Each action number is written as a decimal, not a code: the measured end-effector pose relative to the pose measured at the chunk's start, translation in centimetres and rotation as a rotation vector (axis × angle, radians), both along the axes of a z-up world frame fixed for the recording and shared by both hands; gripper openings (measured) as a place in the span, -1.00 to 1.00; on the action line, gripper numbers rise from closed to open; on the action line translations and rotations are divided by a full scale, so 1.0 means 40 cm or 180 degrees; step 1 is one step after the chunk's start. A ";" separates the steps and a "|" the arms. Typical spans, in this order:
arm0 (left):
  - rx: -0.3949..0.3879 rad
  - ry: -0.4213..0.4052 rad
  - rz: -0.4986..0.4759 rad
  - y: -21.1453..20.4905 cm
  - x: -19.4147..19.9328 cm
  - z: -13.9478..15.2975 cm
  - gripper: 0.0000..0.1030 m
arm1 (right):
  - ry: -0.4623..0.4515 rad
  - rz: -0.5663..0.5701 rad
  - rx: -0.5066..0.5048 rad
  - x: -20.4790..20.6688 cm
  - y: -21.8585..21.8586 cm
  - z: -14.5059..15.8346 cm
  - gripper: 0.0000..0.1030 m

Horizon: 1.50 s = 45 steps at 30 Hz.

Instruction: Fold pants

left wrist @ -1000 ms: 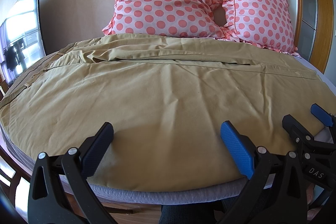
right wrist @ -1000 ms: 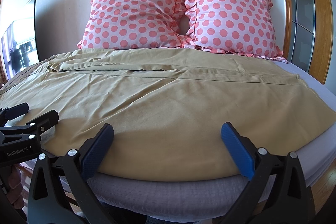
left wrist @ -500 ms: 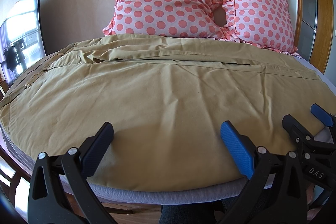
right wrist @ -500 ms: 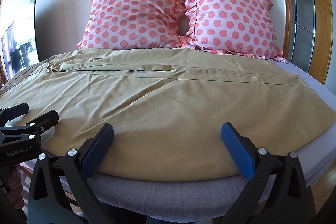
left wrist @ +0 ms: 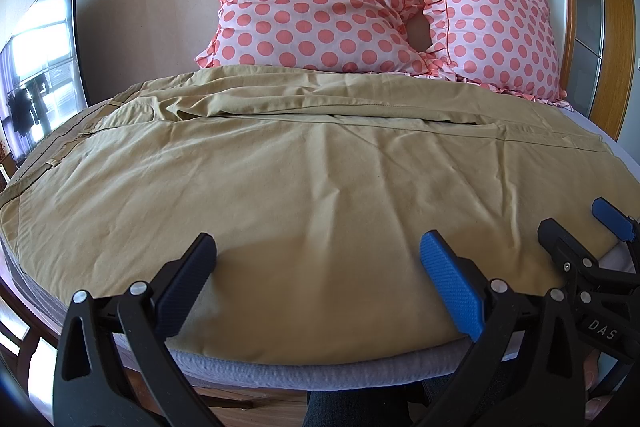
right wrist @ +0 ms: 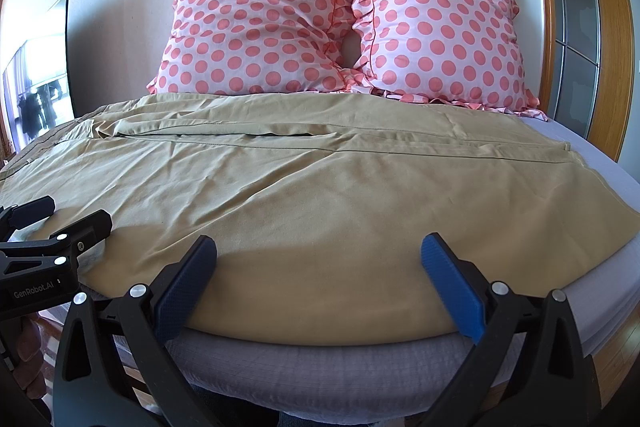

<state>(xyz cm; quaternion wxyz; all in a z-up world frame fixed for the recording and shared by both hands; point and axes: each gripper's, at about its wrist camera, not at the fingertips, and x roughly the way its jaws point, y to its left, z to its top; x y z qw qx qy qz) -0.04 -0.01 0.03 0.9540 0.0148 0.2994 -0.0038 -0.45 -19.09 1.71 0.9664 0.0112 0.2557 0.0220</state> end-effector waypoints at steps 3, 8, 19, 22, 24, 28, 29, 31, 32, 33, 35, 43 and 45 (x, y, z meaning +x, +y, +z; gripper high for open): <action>0.0001 -0.0002 0.0000 0.000 0.000 0.000 0.97 | -0.0005 0.0001 0.0000 0.000 0.000 0.000 0.97; 0.0000 -0.0005 0.0000 0.000 0.000 0.000 0.97 | -0.0006 0.0001 0.0000 0.000 0.000 0.000 0.97; 0.0001 -0.0008 0.0000 0.000 0.000 0.000 0.97 | -0.0010 0.0000 0.0000 0.000 0.000 0.000 0.97; 0.0001 -0.0010 0.0000 0.000 0.000 0.000 0.97 | -0.0008 0.0000 0.0000 0.000 0.000 0.000 0.97; 0.0002 -0.0011 0.0000 0.000 -0.001 0.000 0.97 | -0.0010 0.0000 0.0001 0.000 0.000 0.000 0.97; 0.0002 -0.0012 0.0000 0.000 -0.001 0.000 0.97 | -0.0010 0.0000 0.0000 0.000 0.000 0.000 0.97; 0.0002 -0.0013 0.0000 0.000 -0.001 0.000 0.97 | -0.0011 0.0001 0.0001 0.000 0.000 0.000 0.97; 0.0002 -0.0012 0.0000 0.000 -0.001 0.000 0.97 | -0.0012 0.0001 0.0000 0.000 0.000 0.000 0.97; 0.0003 -0.0011 -0.0001 0.000 0.000 0.000 0.97 | -0.0018 0.0004 -0.0001 -0.001 0.000 0.000 0.97; 0.0003 -0.0014 -0.0001 0.000 -0.001 0.000 0.97 | -0.0027 0.0007 -0.0001 0.000 0.000 0.001 0.97; 0.0010 -0.0004 -0.0008 0.000 0.000 0.001 0.97 | -0.0051 0.0021 -0.0001 0.000 0.000 0.001 0.97; 0.0089 -0.0002 0.0040 0.030 0.055 0.077 0.96 | 0.0004 -0.0149 -0.0023 0.105 -0.135 0.142 0.97; 0.0159 -0.0152 0.0104 0.040 0.087 0.118 0.96 | -0.0006 -0.0435 -0.0025 0.171 -0.208 0.195 0.97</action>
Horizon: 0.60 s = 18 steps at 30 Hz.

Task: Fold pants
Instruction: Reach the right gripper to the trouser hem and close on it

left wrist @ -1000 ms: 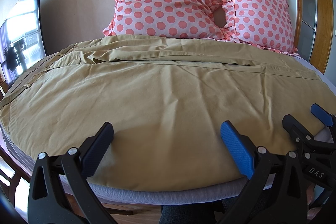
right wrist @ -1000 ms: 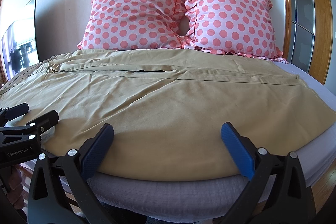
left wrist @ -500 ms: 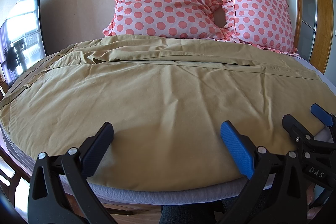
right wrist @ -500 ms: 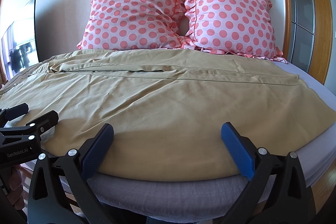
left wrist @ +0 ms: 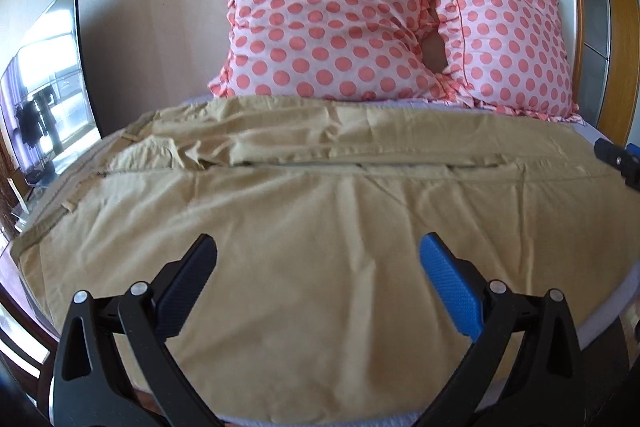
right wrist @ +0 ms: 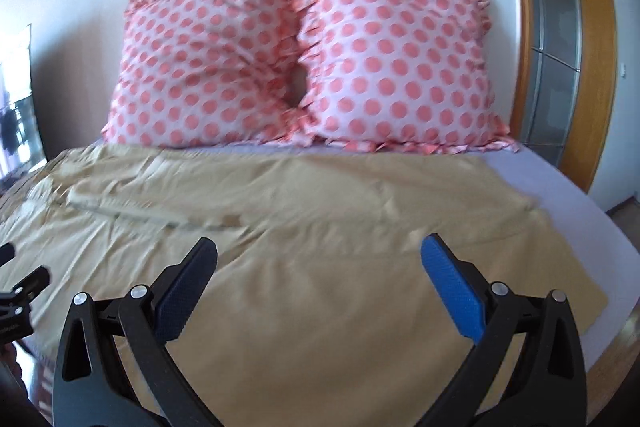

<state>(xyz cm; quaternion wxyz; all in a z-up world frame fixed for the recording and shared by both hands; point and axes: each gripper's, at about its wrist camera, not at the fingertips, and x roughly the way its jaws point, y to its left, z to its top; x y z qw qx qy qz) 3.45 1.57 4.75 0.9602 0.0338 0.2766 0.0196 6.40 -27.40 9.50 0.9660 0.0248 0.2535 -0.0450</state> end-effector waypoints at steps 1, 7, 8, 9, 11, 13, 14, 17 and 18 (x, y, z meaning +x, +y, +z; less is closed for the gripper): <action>0.0032 -0.0055 0.0032 0.004 0.019 0.018 0.96 | 0.0066 -0.0135 0.0038 0.043 -0.038 0.017 0.97; -0.0047 -0.0044 0.0204 0.049 0.174 0.076 0.96 | 0.0826 -0.1117 0.0492 0.358 -0.282 -0.008 0.97; -0.0123 -0.0033 0.0216 0.060 0.196 0.073 0.96 | 0.0929 -0.1243 0.0557 0.401 -0.314 -0.020 0.97; -0.0214 -0.0009 0.0229 0.075 0.215 0.066 0.96 | 0.1020 -0.1354 0.0617 0.445 -0.342 -0.034 0.97; -0.0480 0.0181 0.0198 0.103 0.252 0.046 0.96 | 0.1131 -0.1616 0.0652 0.516 -0.385 -0.056 0.97; -0.0842 0.0304 0.0143 0.136 0.271 0.027 0.96 | 0.1249 -0.1849 0.0695 0.586 -0.424 -0.082 0.97; -0.1005 0.0320 0.0128 0.150 0.272 0.017 0.96 | 0.1312 -0.1976 0.0724 0.615 -0.443 -0.096 0.97; -0.1318 0.0381 0.0104 0.181 0.284 -0.002 0.96 | 0.1480 -0.2235 0.0765 0.692 -0.479 -0.140 0.78; -0.1350 0.0412 0.0104 0.181 0.288 -0.006 0.96 | 0.1550 -0.2292 0.0749 0.712 -0.485 -0.157 0.62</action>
